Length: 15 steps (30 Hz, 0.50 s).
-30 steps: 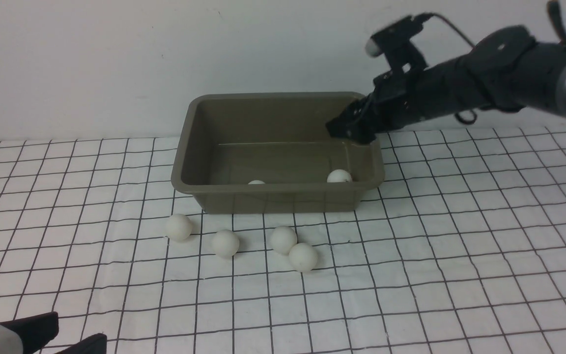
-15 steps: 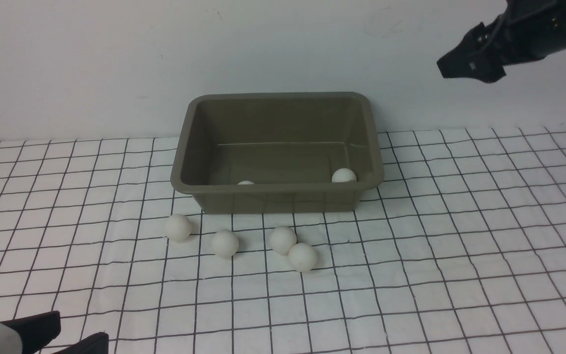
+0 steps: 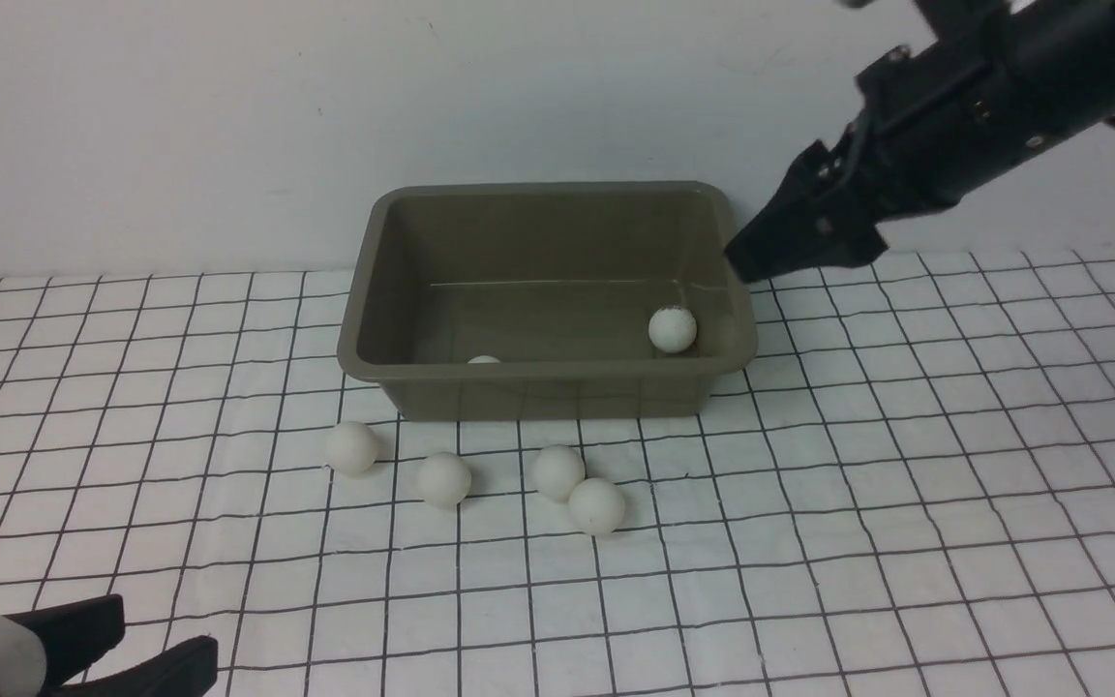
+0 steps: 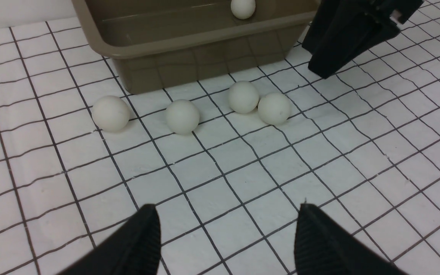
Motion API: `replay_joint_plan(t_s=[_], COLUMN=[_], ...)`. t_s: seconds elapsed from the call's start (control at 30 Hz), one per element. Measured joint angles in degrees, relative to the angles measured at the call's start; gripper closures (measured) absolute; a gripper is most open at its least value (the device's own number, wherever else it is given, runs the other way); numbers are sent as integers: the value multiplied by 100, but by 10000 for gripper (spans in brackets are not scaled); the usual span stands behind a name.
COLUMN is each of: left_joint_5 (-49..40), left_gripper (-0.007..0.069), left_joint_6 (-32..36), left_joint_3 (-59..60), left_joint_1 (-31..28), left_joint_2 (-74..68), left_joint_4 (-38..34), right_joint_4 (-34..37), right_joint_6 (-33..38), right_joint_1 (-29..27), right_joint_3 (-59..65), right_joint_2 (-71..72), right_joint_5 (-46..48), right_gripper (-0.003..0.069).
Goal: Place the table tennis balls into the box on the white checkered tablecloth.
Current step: 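Reach for and grasp a ping pong ball on the table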
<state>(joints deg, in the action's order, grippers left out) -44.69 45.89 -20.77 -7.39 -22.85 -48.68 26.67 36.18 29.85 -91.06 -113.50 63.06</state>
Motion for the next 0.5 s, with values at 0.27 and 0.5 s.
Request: replay_joint_plan(t_s=[0.27,0.5], left_joint_5=[0,0], left_gripper=[195,195], left_joint_6=[7,7], left_joint_3=[0,0], left_joint_1=[0,0], left_joint_2=[0,0], left_joint_4=[4,4], right_joint_4=[-131,-131], right_joint_6=[-100,-82], right_joint_1=[0,0], right_joint_3=[0,0], right_joint_2=[-473,-825], right_joint_5=[-401,-636], right_gripper=[218,218])
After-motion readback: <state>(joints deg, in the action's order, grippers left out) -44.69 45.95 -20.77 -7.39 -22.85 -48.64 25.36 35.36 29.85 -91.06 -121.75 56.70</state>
